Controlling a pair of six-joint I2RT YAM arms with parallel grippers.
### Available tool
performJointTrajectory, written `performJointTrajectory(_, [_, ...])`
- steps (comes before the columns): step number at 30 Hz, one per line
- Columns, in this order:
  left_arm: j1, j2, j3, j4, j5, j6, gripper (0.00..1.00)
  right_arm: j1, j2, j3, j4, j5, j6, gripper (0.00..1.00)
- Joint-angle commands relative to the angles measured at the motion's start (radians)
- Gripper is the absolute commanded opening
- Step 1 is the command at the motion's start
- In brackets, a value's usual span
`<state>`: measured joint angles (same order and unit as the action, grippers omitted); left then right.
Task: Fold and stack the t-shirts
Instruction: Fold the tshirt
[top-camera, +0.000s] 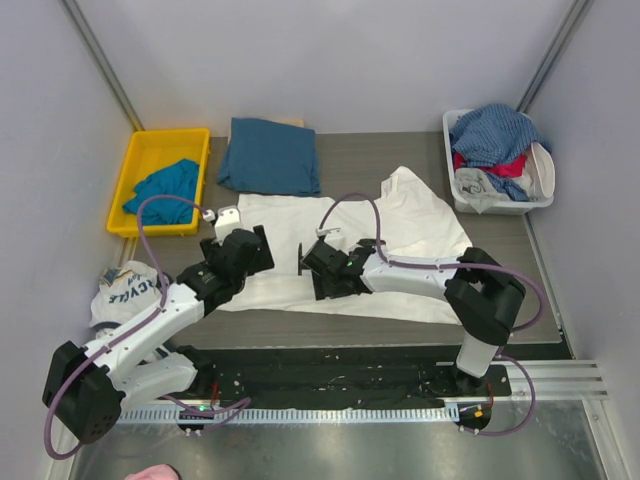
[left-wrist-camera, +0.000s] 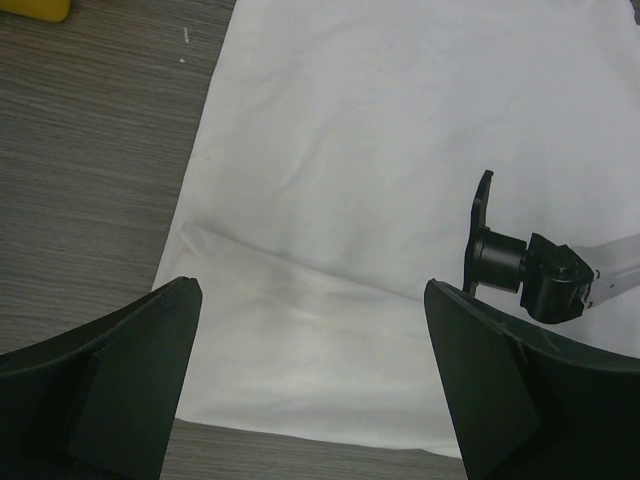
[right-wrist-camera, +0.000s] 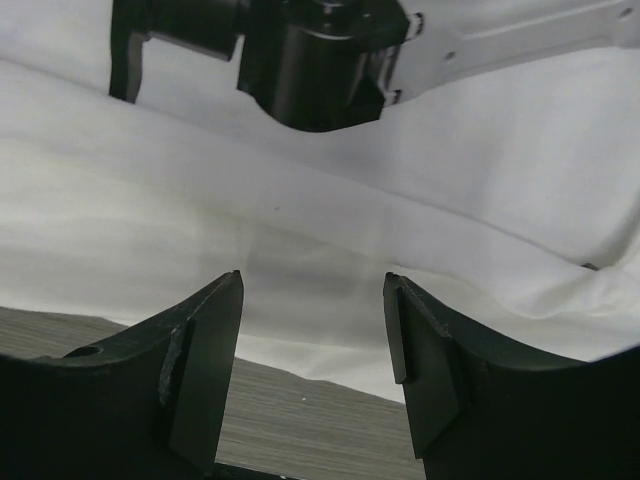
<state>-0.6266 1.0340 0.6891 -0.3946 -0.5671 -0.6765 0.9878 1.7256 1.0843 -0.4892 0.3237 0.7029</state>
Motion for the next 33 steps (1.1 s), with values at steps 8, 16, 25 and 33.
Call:
performJointTrajectory(8, [0.011,-0.025,-0.013,0.005,-0.013,-0.011,1.0,0.106,0.14,0.068,0.006,0.132,0.061,0.66])
performJointTrajectory(16, [0.021,-0.028,-0.022,0.008,-0.01,-0.011,1.0,0.189,0.134,-0.01,-0.005,0.123,0.078,0.66])
performJointTrajectory(25, [0.025,-0.029,-0.026,0.005,-0.01,-0.011,1.0,0.273,0.063,-0.089,-0.057,0.112,0.153,0.66])
performJointTrajectory(33, [0.027,-0.026,-0.036,0.01,-0.019,-0.003,0.99,0.29,-0.067,-0.103,-0.095,0.188,0.182,0.66])
